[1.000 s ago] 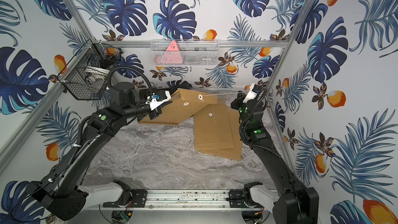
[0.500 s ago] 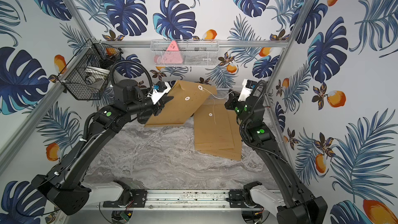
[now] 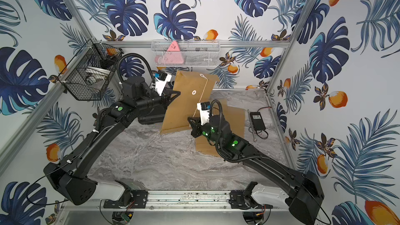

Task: Close the mouth of the file bag
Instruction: Close the file bag.

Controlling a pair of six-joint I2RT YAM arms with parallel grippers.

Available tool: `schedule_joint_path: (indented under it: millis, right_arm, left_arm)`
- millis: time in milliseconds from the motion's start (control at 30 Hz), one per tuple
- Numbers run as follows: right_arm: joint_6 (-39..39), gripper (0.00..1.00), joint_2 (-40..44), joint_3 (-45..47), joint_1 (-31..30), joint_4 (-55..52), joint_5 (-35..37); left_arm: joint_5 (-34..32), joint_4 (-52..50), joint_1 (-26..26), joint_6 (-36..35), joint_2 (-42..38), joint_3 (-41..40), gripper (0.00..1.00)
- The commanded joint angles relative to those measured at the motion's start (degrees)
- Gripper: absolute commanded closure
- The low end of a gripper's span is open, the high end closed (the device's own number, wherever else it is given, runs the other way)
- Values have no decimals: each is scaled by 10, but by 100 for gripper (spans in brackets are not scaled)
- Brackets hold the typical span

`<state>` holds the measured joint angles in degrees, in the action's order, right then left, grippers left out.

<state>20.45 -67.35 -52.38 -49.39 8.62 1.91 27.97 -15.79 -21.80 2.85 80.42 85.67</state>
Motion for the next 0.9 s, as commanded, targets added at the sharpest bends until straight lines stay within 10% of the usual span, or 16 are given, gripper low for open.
schedule_joint_path:
  millis: [0, 867]
  right_arm:
    - [-22, 100, -14, 0, -22, 69, 7]
    - [-62, 100, -79, 53, -58, 122, 8]
  left_arm:
    - [19, 55, 1, 52, -4, -11, 100]
    - [213, 197, 22, 226, 12, -85, 100]
